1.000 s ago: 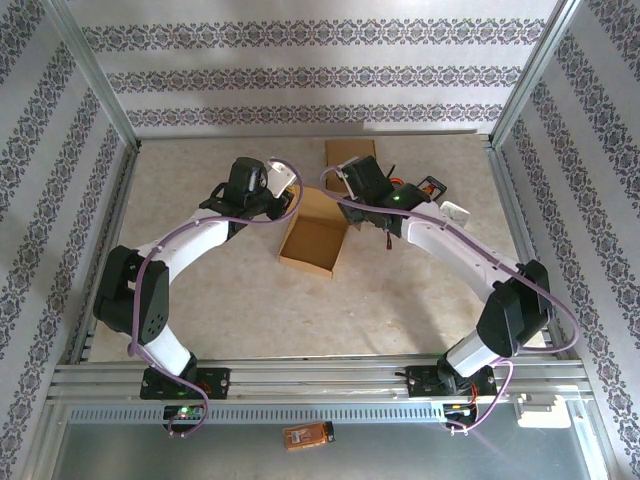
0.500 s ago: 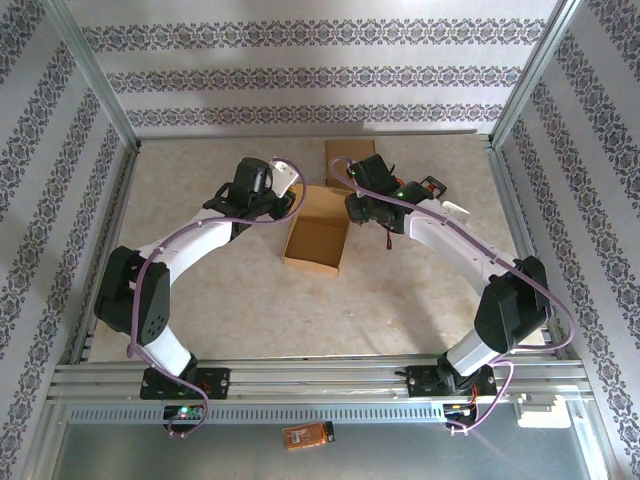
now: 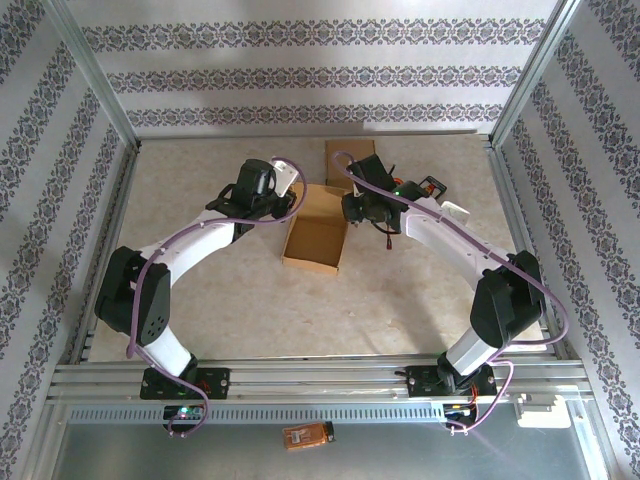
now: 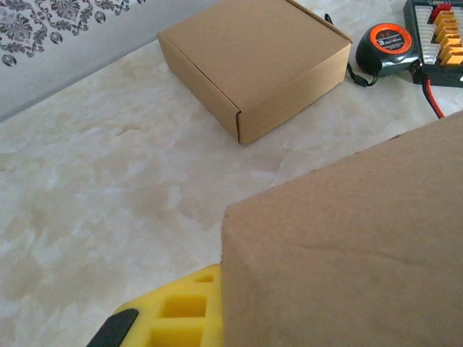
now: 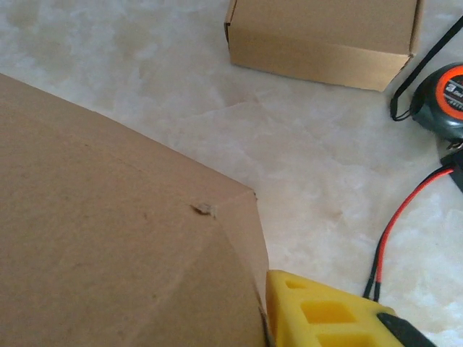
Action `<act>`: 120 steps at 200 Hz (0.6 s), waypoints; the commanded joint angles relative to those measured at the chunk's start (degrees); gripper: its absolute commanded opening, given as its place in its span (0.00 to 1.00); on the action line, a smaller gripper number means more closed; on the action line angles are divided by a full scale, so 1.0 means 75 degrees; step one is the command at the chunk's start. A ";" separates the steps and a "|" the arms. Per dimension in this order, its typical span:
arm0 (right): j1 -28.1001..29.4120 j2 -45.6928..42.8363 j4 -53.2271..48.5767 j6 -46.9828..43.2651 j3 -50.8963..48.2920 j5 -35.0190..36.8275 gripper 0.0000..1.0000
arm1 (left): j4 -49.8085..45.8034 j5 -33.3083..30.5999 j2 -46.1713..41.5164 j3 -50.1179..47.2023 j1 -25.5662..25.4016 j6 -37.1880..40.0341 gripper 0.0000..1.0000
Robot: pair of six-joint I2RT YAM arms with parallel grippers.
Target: Fold the paper box
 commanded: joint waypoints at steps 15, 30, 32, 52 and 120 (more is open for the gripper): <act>-0.0062 0.0081 0.0316 0.1117 -0.0059 -0.0249 0.20 | 0.0173 -0.0601 -0.0349 0.0114 -0.0143 -0.1582 0.00; -0.0061 0.0122 0.0439 0.1577 -0.0075 -0.0270 0.13 | 0.0474 -0.0614 -0.0423 -0.0057 -0.0155 -0.2182 0.00; -0.0061 0.0127 0.0460 0.1626 -0.0075 -0.0272 0.12 | 0.0519 -0.0608 -0.0433 -0.0075 -0.0160 -0.2244 0.00; -0.0085 0.0251 0.0794 0.2041 -0.0132 -0.0411 0.05 | 0.0769 -0.0683 -0.0458 -0.0148 -0.0212 -0.2693 0.00; -0.0097 0.0711 0.1713 0.2576 0.0127 -0.0249 0.00 | 0.1308 -0.1062 -0.0375 -0.0468 -0.0319 -0.3545 0.00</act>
